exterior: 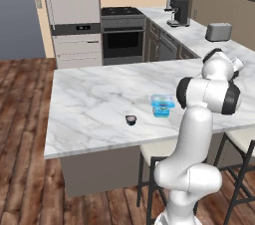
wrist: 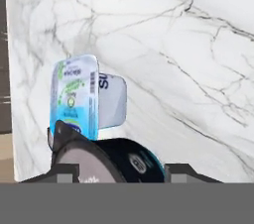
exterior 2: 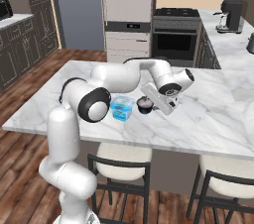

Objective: Stack the yogurt containers by placing the smaller containers on top of the larger containers.

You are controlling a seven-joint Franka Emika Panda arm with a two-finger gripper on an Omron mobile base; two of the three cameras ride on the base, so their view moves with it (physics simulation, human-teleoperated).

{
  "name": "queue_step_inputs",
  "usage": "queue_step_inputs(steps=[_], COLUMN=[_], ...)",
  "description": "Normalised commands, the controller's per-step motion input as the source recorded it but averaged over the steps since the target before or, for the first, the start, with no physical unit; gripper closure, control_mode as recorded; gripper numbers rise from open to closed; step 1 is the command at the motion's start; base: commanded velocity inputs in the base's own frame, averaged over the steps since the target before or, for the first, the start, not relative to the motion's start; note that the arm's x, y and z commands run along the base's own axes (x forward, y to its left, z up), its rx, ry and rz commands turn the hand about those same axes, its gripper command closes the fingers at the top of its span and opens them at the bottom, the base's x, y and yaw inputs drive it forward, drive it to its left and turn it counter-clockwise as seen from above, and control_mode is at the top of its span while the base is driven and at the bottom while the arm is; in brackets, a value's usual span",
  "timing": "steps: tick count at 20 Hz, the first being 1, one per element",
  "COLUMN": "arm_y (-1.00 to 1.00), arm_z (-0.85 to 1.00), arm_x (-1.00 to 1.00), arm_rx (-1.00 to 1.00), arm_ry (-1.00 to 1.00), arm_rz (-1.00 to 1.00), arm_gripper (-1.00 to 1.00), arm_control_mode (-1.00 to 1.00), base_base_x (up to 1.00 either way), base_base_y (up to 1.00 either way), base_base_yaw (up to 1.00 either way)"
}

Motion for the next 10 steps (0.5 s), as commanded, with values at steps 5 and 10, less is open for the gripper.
queue_step_inputs(steps=[5, 10], arm_y=[0.31, 0.26], arm_z=[0.00, 0.00], arm_x=[0.25, 0.31], arm_rx=[0.00, 0.00], arm_ry=[0.00, 0.01], arm_rz=[0.00, 0.00], arm_gripper=[1.00, 1.00], arm_control_mode=[-1.00, -1.00], base_base_x=[0.00, 0.00], base_base_y=[0.00, 0.00], base_base_yaw=[0.00, 0.00])
